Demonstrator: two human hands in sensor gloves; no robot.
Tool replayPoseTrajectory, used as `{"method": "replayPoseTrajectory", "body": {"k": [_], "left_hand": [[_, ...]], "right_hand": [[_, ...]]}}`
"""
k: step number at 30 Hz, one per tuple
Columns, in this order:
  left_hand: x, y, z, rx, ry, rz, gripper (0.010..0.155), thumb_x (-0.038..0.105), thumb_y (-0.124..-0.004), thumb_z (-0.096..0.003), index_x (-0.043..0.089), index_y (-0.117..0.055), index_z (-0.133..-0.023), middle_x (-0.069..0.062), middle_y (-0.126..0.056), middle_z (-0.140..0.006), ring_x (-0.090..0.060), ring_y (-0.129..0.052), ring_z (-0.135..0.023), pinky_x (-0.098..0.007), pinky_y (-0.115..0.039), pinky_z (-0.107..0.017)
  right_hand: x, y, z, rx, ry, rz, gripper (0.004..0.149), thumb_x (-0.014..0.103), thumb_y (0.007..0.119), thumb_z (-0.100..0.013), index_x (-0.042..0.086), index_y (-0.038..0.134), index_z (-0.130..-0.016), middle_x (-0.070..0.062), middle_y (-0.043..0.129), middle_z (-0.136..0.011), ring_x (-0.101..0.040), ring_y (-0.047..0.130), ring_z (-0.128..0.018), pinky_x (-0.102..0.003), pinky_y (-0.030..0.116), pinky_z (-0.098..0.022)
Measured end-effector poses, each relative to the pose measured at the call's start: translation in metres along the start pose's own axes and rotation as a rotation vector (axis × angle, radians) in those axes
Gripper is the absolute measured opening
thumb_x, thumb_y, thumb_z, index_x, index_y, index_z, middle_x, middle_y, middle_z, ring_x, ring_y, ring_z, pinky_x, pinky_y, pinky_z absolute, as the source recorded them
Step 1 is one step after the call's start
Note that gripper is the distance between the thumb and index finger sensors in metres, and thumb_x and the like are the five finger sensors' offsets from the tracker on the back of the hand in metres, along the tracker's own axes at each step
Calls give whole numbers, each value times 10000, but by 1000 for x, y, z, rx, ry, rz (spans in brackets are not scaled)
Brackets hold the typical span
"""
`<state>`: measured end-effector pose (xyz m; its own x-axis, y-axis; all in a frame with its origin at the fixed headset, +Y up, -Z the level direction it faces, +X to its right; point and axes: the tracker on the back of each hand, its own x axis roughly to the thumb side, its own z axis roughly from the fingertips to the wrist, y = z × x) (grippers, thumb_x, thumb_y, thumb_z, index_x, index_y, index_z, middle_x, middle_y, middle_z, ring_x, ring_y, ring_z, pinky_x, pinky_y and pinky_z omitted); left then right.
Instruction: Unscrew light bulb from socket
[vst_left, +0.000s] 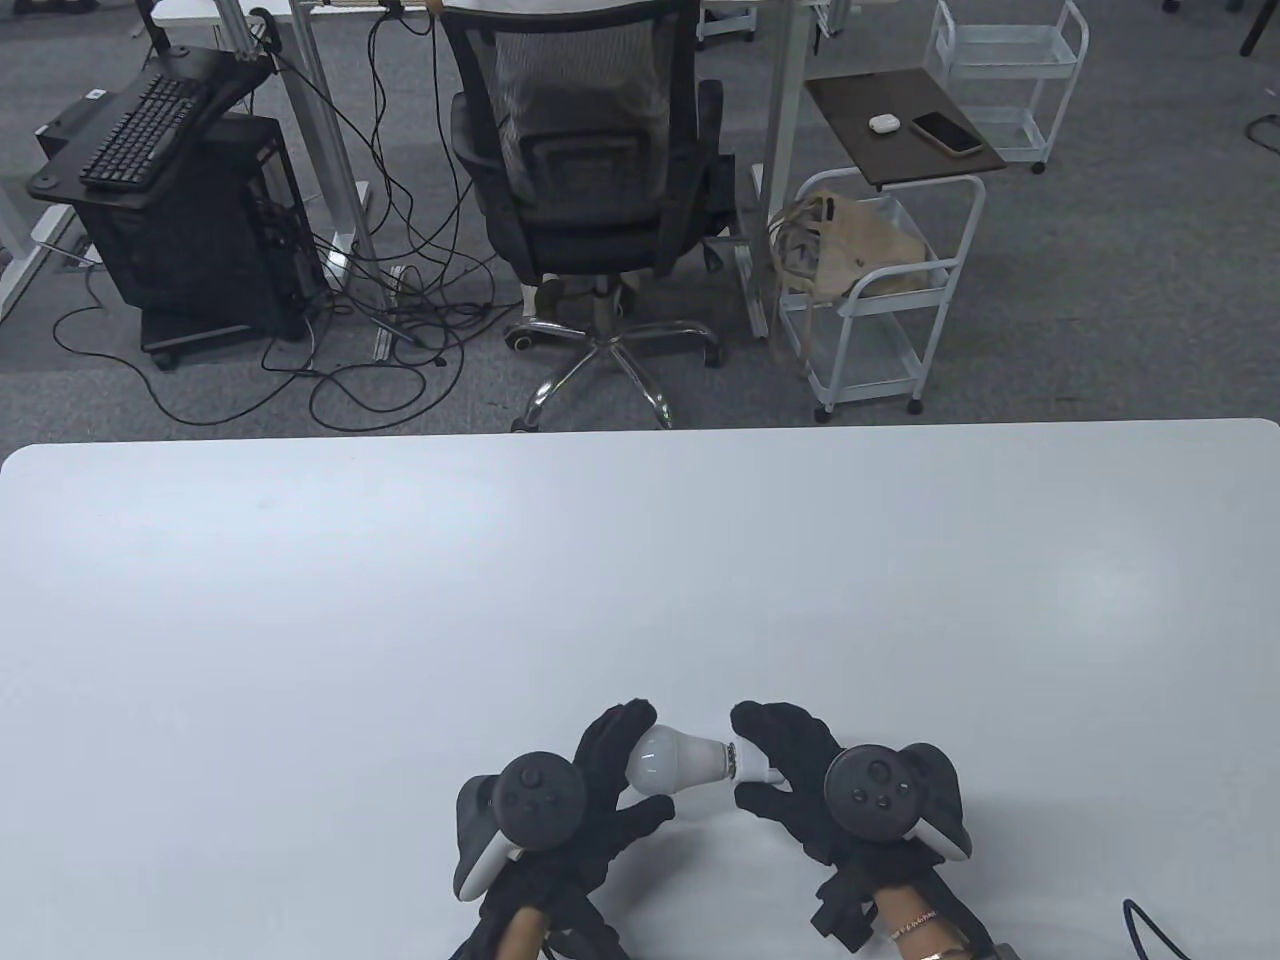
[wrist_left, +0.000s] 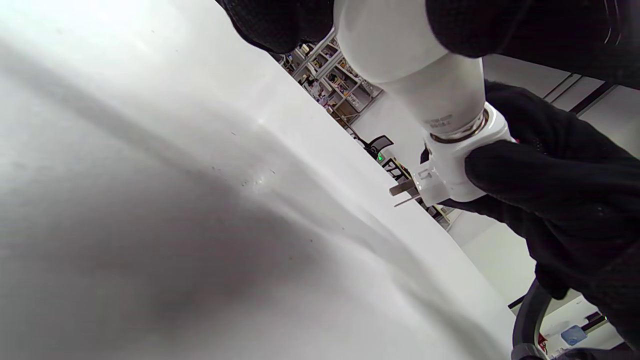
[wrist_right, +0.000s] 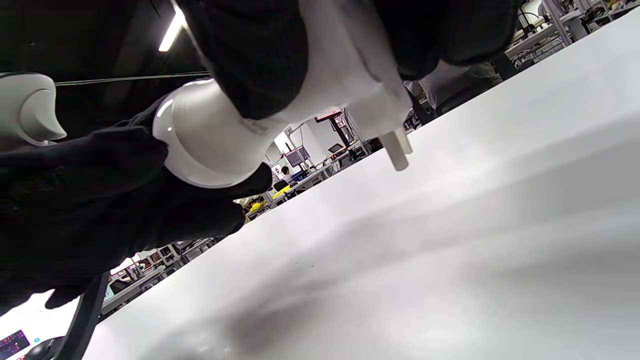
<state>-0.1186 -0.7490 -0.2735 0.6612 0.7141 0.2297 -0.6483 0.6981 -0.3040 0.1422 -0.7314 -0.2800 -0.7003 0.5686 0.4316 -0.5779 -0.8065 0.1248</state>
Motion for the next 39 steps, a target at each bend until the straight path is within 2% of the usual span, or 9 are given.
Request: {"method": "replayPoseTrajectory", "body": {"k": [3,8,15,20,25,27,31,34,39], "left_hand": [[0,0,1,22,5,2,799,459,-770,-584,326,-255,-1180,-102,-454,-1271,-253,-647,-1134,-326,-679,-830],[-4,0,1,3,45,61,805,626,-607,-590,267,-235,-1206,-149,-520,-1230,-303,-689,-1084,-379,-676,-813],[-2,1,2,10,14,58,877,548,-737,-566,404,-101,-1153,-100,-232,-1305,-299,-517,-1179,-383,-607,-862],[-2,2,1,28,13,42,779,454,-768,-588,440,-215,-1137,-44,-387,-1292,-220,-594,-1161,-330,-653,-843],[-5,1,1,19,36,75,762,608,-641,-591,360,-231,-1183,-141,-503,-1233,-226,-721,-1074,-338,-688,-807],[-6,0,1,6,39,82,789,609,-637,-592,343,-199,-1191,-146,-488,-1239,-246,-702,-1087,-358,-675,-813],[-5,0,1,-12,24,86,883,585,-701,-572,363,-89,-1169,-168,-261,-1294,-300,-558,-1164,-388,-614,-854],[-4,0,1,-5,19,63,896,514,-745,-579,442,-27,-1111,-77,-144,-1299,-265,-484,-1196,-395,-587,-868],[-5,0,0,21,15,46,787,483,-742,-594,469,-159,-1123,0,-336,-1302,-215,-573,-1172,-353,-629,-852]], "right_hand": [[1,1,0,5,-2,11,695,335,856,-520,132,539,-1104,-161,605,-1083,-387,725,-910,-497,674,-700],[0,0,-1,0,-2,-20,697,347,851,-522,141,532,-1106,-152,603,-1087,-377,728,-914,-487,680,-701],[-5,-1,-1,-18,26,-82,697,342,855,-520,137,536,-1105,-156,608,-1082,-380,728,-912,-492,677,-699],[-4,3,-2,4,20,-65,696,345,852,-522,138,534,-1105,-156,608,-1083,-381,728,-912,-491,677,-700],[-3,3,-2,5,13,-53,698,348,849,-523,141,529,-1107,-152,606,-1085,-378,728,-915,-490,676,-701],[-3,3,-2,5,15,-55,697,349,849,-523,139,530,-1107,-153,605,-1085,-378,728,-915,-490,677,-701],[-3,3,-2,2,20,-60,697,348,850,-523,140,531,-1107,-153,608,-1085,-381,727,-914,-490,677,-701],[-3,3,-2,0,20,-61,697,349,849,-524,138,531,-1107,-154,605,-1085,-379,728,-914,-490,677,-700],[-4,4,-3,11,22,-61,695,352,845,-527,137,529,-1108,-154,606,-1085,-380,727,-915,-492,676,-701]]}}
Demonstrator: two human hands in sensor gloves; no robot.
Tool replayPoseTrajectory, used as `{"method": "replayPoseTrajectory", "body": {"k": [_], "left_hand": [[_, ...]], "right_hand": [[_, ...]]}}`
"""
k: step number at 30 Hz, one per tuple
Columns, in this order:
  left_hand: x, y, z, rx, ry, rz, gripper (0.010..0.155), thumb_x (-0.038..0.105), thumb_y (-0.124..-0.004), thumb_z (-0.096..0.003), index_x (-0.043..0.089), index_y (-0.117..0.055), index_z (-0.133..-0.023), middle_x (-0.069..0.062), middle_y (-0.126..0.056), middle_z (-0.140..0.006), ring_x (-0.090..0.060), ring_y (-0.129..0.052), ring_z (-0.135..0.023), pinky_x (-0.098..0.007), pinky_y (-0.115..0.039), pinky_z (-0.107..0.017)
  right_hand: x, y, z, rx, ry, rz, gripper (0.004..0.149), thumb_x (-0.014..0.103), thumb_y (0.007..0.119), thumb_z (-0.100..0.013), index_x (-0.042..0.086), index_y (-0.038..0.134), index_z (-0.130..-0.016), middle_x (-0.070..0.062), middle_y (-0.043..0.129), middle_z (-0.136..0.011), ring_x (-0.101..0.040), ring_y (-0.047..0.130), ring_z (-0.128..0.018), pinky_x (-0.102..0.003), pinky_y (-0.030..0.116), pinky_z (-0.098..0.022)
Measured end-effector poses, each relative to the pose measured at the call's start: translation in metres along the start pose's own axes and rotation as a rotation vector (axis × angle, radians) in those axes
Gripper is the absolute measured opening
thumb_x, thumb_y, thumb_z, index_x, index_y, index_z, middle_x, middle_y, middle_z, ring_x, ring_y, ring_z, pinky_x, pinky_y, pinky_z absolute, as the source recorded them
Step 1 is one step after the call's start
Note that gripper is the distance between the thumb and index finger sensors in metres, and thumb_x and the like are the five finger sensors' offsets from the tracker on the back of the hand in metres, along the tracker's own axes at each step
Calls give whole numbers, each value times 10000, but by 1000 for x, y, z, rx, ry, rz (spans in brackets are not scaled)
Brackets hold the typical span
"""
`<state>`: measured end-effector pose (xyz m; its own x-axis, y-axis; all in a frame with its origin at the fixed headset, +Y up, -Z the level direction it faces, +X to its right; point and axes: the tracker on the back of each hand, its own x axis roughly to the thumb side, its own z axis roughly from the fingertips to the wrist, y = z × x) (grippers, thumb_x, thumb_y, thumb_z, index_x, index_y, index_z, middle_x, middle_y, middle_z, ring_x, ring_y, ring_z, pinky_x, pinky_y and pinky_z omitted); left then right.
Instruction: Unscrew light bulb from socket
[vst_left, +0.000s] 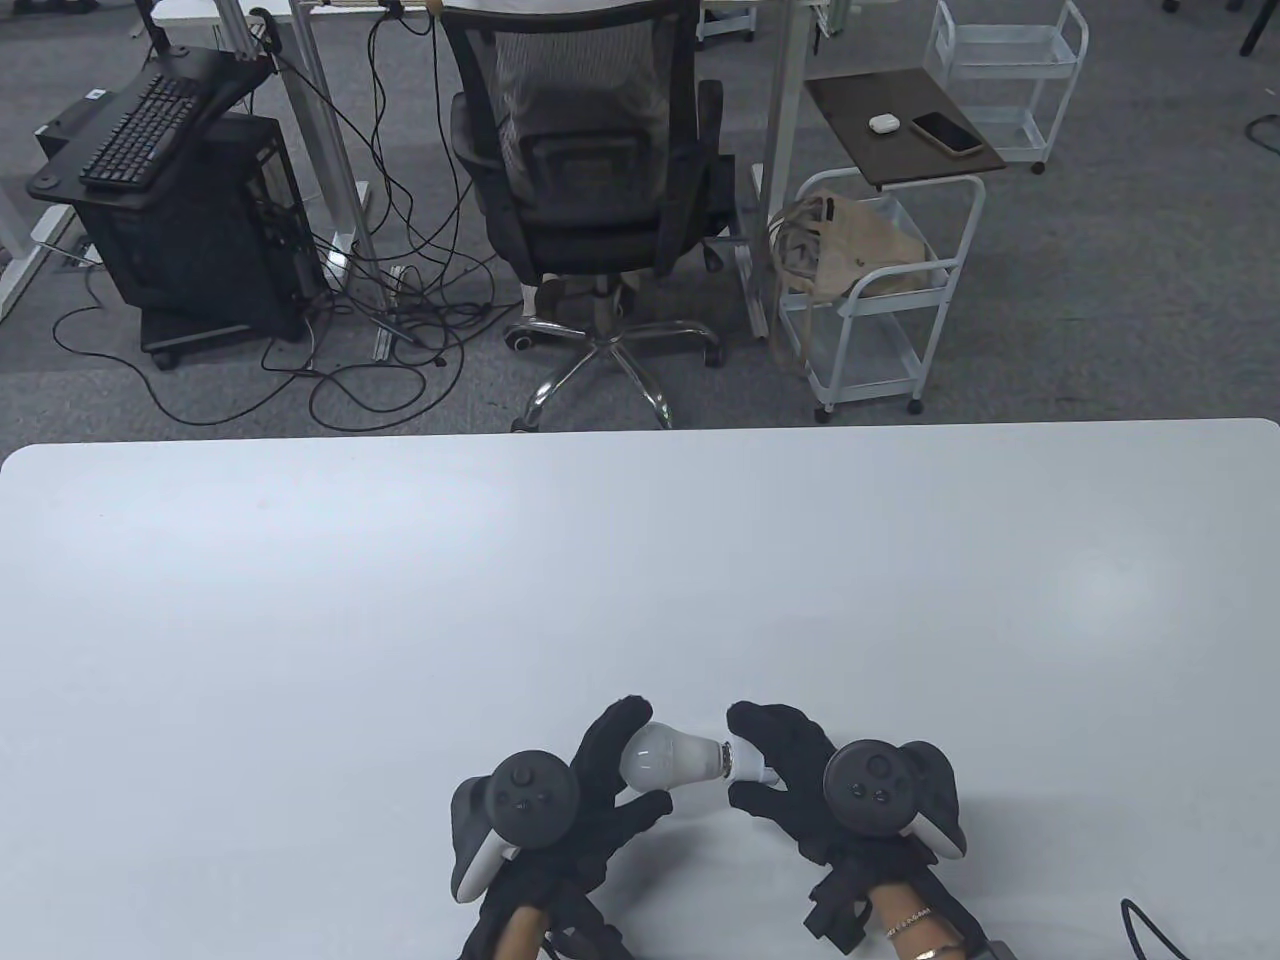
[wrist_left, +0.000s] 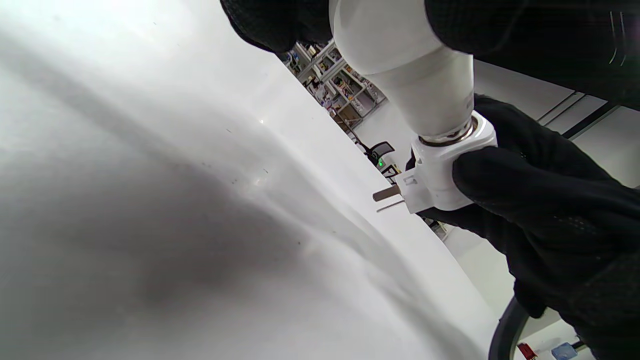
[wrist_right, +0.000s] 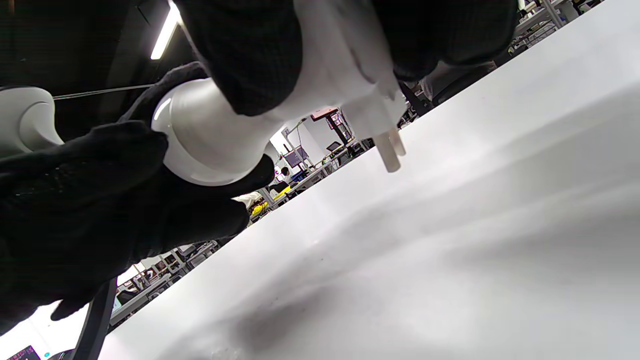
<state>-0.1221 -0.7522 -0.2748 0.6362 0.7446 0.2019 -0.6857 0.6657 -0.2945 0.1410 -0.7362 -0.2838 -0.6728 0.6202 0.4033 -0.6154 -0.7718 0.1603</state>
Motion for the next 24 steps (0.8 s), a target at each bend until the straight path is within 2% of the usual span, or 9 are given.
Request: {"method": "replayPoseTrajectory", "body": {"k": [3,6,9,11,14,17,19,21,24], "left_hand": [[-2,0,-2,-4,24,9,751,579,-678,-591,439,-202,-1154,-68,-441,-1275,-238,-687,-1101,-355,-668,-830],[-4,-3,-5,-35,38,21,746,600,-648,-597,421,-197,-1164,-92,-429,-1275,-233,-688,-1097,-359,-664,-831],[-2,-5,-4,-55,14,11,839,580,-708,-572,450,-103,-1139,-137,-240,-1304,-314,-508,-1184,-406,-591,-866],[1,-5,-3,-61,3,2,858,534,-741,-574,458,-85,-1121,-104,-164,-1302,-306,-465,-1195,-405,-576,-873],[3,-3,-1,-33,1,-6,804,453,-759,-598,459,-148,-1121,-63,-319,-1299,-265,-536,-1176,-370,-617,-855],[2,1,1,2,3,11,782,498,-754,-581,446,-207,-1138,-78,-428,-1283,-261,-647,-1130,-343,-666,-828],[0,0,0,-4,22,38,747,572,-676,-591,423,-213,-1159,-128,-493,-1252,-279,-712,-1074,-357,-689,-807],[-3,-1,0,-16,43,58,748,621,-601,-597,374,-206,-1183,-143,-524,-1231,-253,-748,-1041,-354,-707,-788],[-4,-1,-1,-44,40,76,779,617,-623,-591,384,-170,-1180,-144,-429,-1269,-297,-644,-1118,-391,-649,-829]], "right_hand": [[-2,0,-2,7,6,-14,696,350,847,-526,136,532,-1109,-158,607,-1086,-384,725,-916,-495,672,-702],[-4,-1,-3,11,14,-10,696,348,849,-526,135,535,-1110,-157,609,-1086,-385,725,-916,-498,670,-702],[-5,0,-2,5,21,-14,696,353,846,-527,133,533,-1109,-158,608,-1085,-383,728,-914,-494,675,-700],[-3,1,-1,10,15,-9,696,353,846,-526,134,534,-1108,-158,609,-1084,-384,731,-912,-494,677,-698],[-1,2,0,18,9,2,696,355,845,-527,136,532,-1108,-157,609,-1084,-381,730,-913,-494,676,-698],[2,2,2,12,0,0,697,354,844,-528,135,530,-1110,-159,608,-1085,-383,729,-914,-494,676,-699],[3,2,2,13,-10,19,696,352,845,-526,137,530,-1109,-157,606,-1086,-382,726,-917,-495,673,-700],[4,2,2,17,-18,21,695,355,843,-528,136,531,-1109,-157,609,-1085,-384,729,-915,-495,673,-700],[4,3,1,19,-16,27,696,353,846,-527,136,532,-1109,-158,608,-1085,-384,727,-916,-497,672,-700]]}}
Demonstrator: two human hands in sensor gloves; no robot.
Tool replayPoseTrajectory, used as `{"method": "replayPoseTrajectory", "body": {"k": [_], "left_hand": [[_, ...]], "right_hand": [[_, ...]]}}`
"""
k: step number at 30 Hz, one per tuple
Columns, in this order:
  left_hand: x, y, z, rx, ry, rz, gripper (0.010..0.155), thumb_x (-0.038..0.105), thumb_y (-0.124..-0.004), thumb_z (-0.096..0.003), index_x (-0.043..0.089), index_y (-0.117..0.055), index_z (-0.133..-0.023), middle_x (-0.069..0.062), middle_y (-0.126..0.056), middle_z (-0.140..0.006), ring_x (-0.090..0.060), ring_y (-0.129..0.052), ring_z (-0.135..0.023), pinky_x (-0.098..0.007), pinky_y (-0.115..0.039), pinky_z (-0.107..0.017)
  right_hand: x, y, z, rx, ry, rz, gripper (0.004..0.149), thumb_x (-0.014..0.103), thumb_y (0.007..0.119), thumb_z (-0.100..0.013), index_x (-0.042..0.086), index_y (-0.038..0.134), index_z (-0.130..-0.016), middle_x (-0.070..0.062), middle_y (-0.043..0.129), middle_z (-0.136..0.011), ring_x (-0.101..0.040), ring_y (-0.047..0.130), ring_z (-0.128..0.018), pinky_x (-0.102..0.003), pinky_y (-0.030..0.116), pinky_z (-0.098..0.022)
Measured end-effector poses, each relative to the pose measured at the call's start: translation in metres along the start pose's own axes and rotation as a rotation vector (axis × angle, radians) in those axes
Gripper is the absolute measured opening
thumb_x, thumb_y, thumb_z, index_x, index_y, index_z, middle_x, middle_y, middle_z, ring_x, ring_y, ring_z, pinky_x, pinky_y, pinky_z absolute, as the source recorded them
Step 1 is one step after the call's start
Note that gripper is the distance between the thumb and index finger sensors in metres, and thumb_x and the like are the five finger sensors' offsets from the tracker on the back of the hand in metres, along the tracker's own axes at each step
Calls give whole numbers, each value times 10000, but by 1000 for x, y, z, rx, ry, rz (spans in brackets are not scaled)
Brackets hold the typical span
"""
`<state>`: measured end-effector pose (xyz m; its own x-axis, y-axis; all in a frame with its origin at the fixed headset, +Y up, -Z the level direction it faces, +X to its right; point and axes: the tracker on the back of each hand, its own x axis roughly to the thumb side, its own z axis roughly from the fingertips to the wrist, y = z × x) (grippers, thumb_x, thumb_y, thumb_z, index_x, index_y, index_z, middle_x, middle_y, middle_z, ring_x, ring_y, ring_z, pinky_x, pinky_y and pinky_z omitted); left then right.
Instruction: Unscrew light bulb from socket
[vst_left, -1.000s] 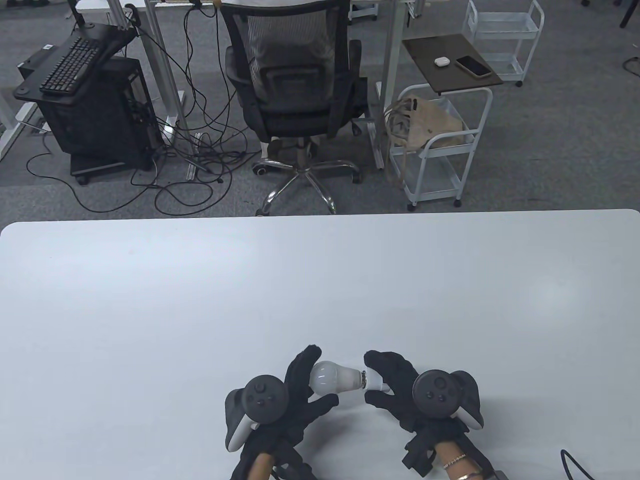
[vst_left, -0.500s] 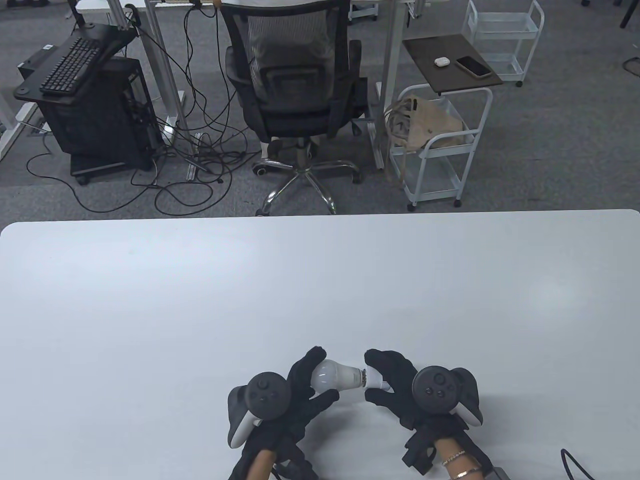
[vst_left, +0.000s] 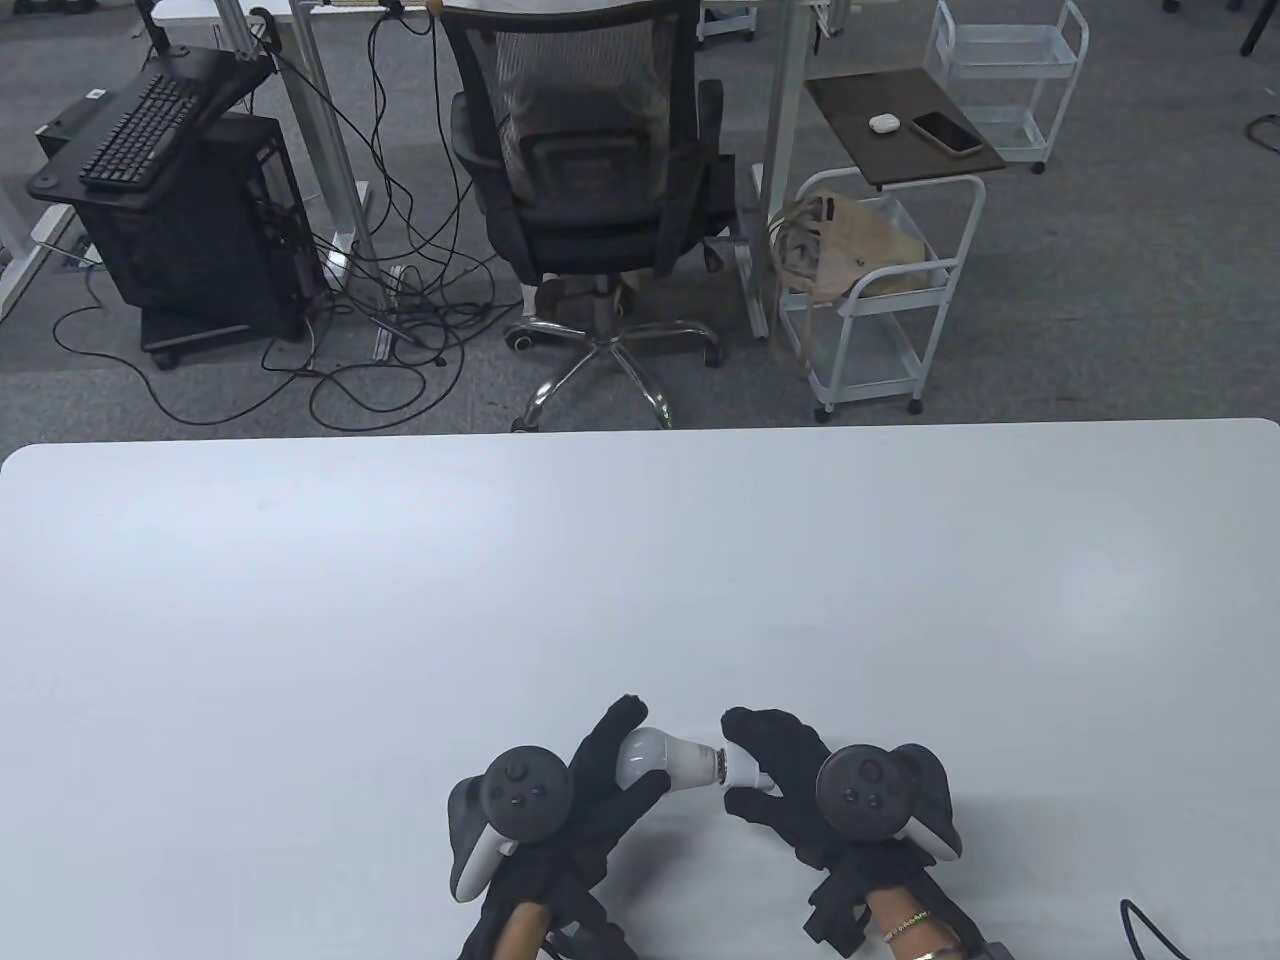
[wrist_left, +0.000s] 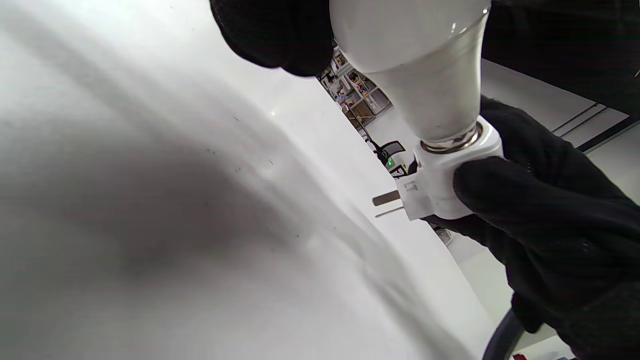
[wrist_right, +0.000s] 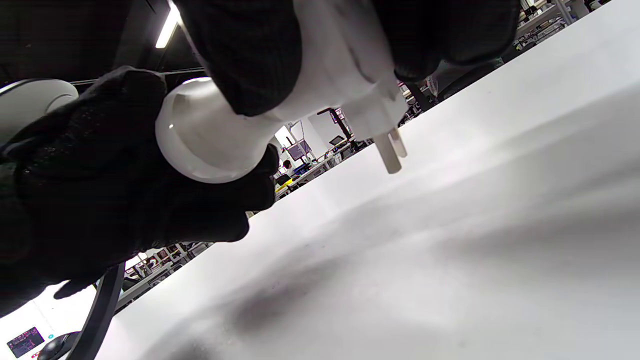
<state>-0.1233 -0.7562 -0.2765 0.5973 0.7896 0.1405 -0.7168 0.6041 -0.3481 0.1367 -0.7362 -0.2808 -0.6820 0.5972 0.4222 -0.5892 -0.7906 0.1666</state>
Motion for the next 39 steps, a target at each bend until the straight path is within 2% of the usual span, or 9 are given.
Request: {"method": "replayPoseTrajectory", "body": {"k": [4,7,12,16,19,26,29,33,39], "left_hand": [[2,-1,0,-11,-17,-18,872,568,-719,-567,443,-64,-1129,-157,-164,-1295,-360,-465,-1182,-428,-570,-869],[3,-1,0,-27,-23,-56,878,503,-759,-576,454,-65,-1112,-94,-151,-1297,-325,-463,-1189,-408,-578,-871],[4,0,0,15,-24,-86,801,457,-769,-589,456,-170,-1121,-73,-389,-1286,-227,-619,-1150,-326,-666,-832],[0,0,0,17,3,-50,768,614,-648,-584,407,-182,-1159,-145,-516,-1223,-196,-749,-1055,-315,-710,-785],[-2,0,-1,1,18,-37,770,632,-622,-585,388,-185,-1170,-149,-527,-1219,-214,-748,-1054,-337,-706,-786],[2,-2,0,-39,-8,-49,909,539,-739,-573,429,-11,-1107,-134,-78,-1284,-332,-487,-1183,-408,-593,-866],[3,-3,-1,-50,-9,-54,878,483,-760,-588,456,-47,-1100,-35,-140,-1300,-293,-508,-1184,-391,-602,-864],[2,-1,-1,-20,-7,-70,812,452,-766,-597,469,-139,-1112,4,-318,-1300,-214,-589,-1163,-346,-641,-848],[1,-1,0,11,8,-78,792,603,-680,-574,407,-184,-1160,-105,-500,-1240,-199,-769,-1034,-324,-722,-781]], "right_hand": [[-2,-1,0,-6,10,-14,695,352,845,-528,133,533,-1109,-161,608,-1084,-386,727,-915,-497,672,-699],[-2,-2,0,-10,11,-21,695,353,844,-528,133,532,-1109,-159,608,-1084,-387,728,-914,-497,673,-699],[-2,-1,0,-3,16,-12,694,355,842,-530,133,531,-1110,-160,607,-1085,-387,728,-914,-497,673,-699],[-2,-1,0,-4,10,-3,695,353,843,-528,135,530,-1110,-159,604,-1086,-385,725,-917,-497,670,-701],[-2,0,0,1,5,2,695,353,843,-529,136,530,-1110,-157,605,-1087,-385,726,-917,-497,670,-701],[-3,0,0,1,10,-8,695,358,842,-529,135,530,-1110,-157,605,-1086,-382,726,-918,-495,671,-701],[-3,1,0,0,11,-9,694,354,844,-528,134,533,-1108,-160,608,-1084,-386,726,-916,-497,672,-699],[-3,1,-1,6,10,-5,694,353,844,-528,135,532,-1109,-159,607,-1085,-385,727,-916,-498,670,-700],[-3,1,0,17,-1,-8,696,354,843,-528,131,535,-1111,-161,609,-1086,-388,724,-919,-501,667,-702]]}}
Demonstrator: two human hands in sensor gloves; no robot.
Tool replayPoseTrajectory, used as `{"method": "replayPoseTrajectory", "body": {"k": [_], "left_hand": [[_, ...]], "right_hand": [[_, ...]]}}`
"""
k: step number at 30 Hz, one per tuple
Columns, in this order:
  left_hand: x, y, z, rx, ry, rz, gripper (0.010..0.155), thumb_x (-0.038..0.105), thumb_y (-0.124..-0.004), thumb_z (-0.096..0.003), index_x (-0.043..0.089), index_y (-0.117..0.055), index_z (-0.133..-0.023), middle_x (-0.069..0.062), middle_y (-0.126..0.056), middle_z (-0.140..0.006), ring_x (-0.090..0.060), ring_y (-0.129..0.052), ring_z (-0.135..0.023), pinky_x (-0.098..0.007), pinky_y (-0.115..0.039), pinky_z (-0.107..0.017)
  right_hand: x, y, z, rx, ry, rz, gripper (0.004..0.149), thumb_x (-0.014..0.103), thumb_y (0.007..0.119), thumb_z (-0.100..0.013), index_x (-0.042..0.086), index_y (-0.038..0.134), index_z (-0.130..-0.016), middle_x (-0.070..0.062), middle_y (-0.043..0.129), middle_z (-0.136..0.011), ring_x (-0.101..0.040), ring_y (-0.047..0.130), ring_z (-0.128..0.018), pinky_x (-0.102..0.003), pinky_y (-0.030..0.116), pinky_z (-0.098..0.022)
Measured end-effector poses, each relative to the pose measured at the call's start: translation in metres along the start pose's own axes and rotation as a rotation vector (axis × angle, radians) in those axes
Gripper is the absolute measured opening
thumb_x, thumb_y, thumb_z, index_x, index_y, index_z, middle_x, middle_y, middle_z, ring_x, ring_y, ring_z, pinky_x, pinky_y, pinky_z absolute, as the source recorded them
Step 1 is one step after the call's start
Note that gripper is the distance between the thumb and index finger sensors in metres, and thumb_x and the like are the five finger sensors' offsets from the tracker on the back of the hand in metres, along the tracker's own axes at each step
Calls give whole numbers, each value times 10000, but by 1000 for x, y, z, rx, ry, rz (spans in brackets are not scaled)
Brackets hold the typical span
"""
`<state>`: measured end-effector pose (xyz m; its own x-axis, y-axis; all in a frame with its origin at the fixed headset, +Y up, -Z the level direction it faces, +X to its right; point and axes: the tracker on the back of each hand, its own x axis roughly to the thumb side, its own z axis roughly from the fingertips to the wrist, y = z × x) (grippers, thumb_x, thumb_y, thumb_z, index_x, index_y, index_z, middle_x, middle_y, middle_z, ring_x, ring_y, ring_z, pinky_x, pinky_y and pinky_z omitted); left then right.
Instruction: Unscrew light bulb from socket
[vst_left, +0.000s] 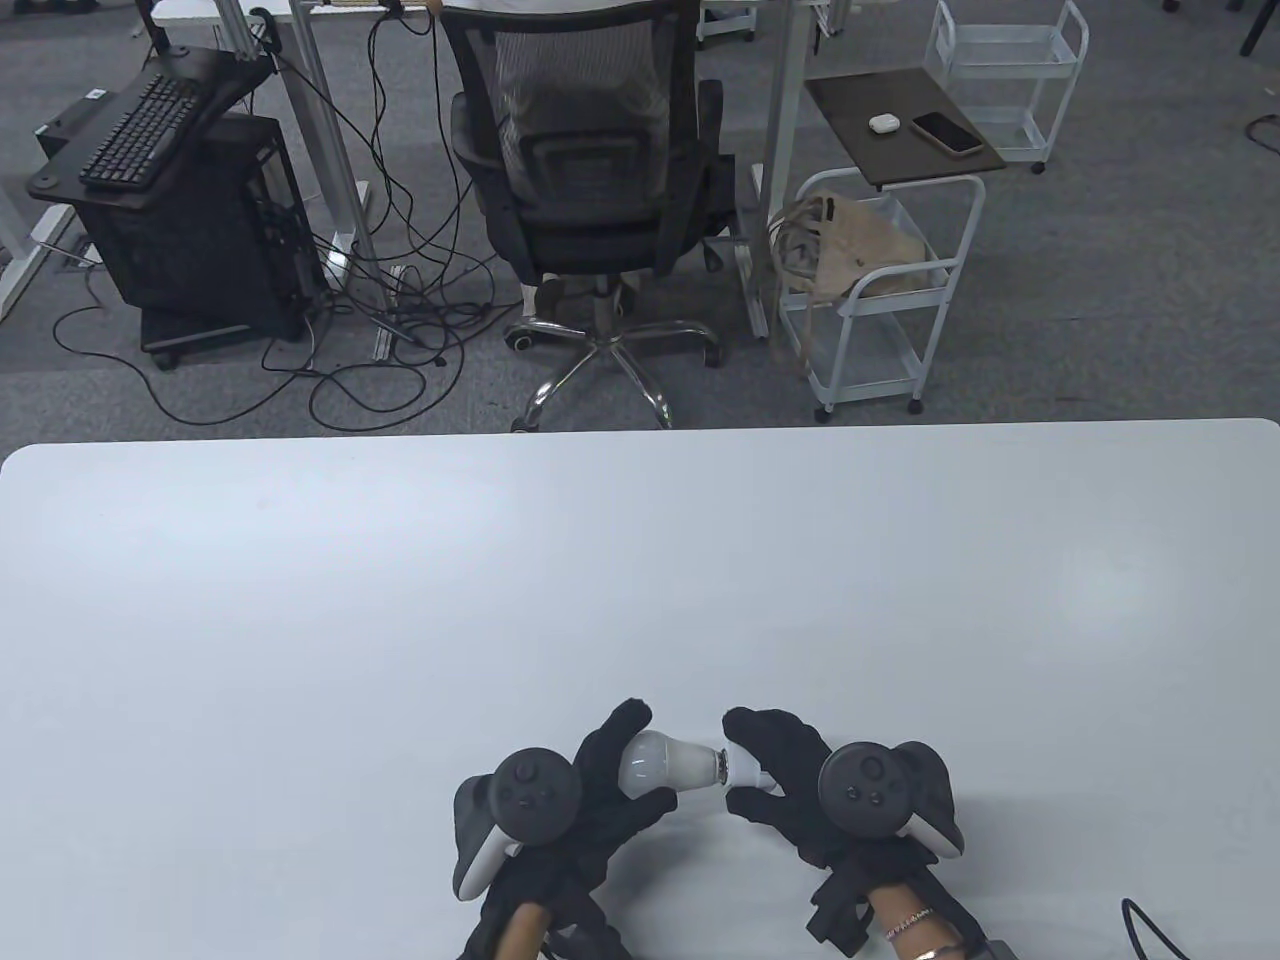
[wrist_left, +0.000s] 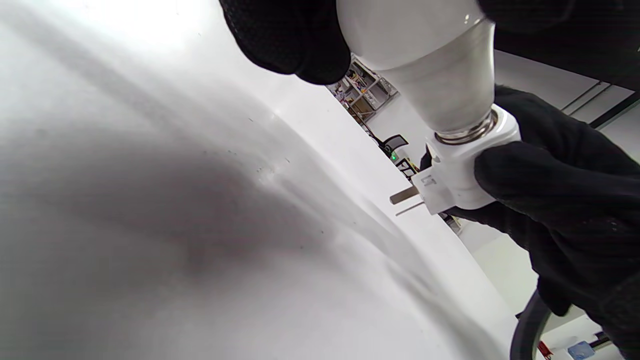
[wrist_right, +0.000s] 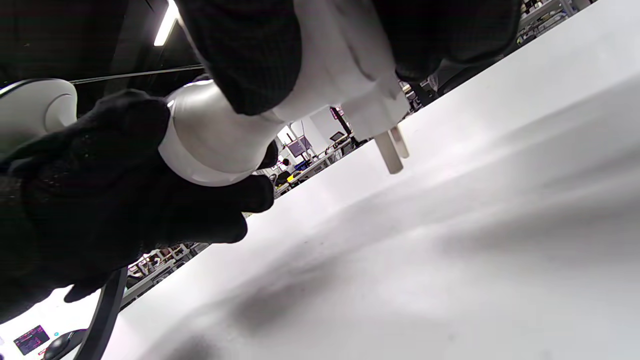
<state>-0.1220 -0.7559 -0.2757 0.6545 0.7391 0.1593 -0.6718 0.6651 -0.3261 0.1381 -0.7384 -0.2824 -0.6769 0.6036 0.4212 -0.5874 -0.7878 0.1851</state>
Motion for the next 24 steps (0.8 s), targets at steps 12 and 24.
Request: {"method": "replayPoseTrajectory", "body": {"k": [12,24], "left_hand": [[3,0,1,-30,2,38,877,588,-702,-567,375,-94,-1163,-195,-299,-1276,-329,-581,-1144,-415,-618,-851],[5,3,1,-34,-9,9,819,489,-784,-575,469,-172,-1120,-74,-417,-1272,-266,-653,-1116,-358,-653,-841]], "right_hand": [[0,2,-1,10,10,-5,696,360,840,-530,134,531,-1111,-158,609,-1086,-383,730,-917,-494,674,-700],[1,2,0,3,8,11,697,353,844,-526,134,531,-1110,-158,607,-1087,-386,729,-918,-496,673,-701]]}}
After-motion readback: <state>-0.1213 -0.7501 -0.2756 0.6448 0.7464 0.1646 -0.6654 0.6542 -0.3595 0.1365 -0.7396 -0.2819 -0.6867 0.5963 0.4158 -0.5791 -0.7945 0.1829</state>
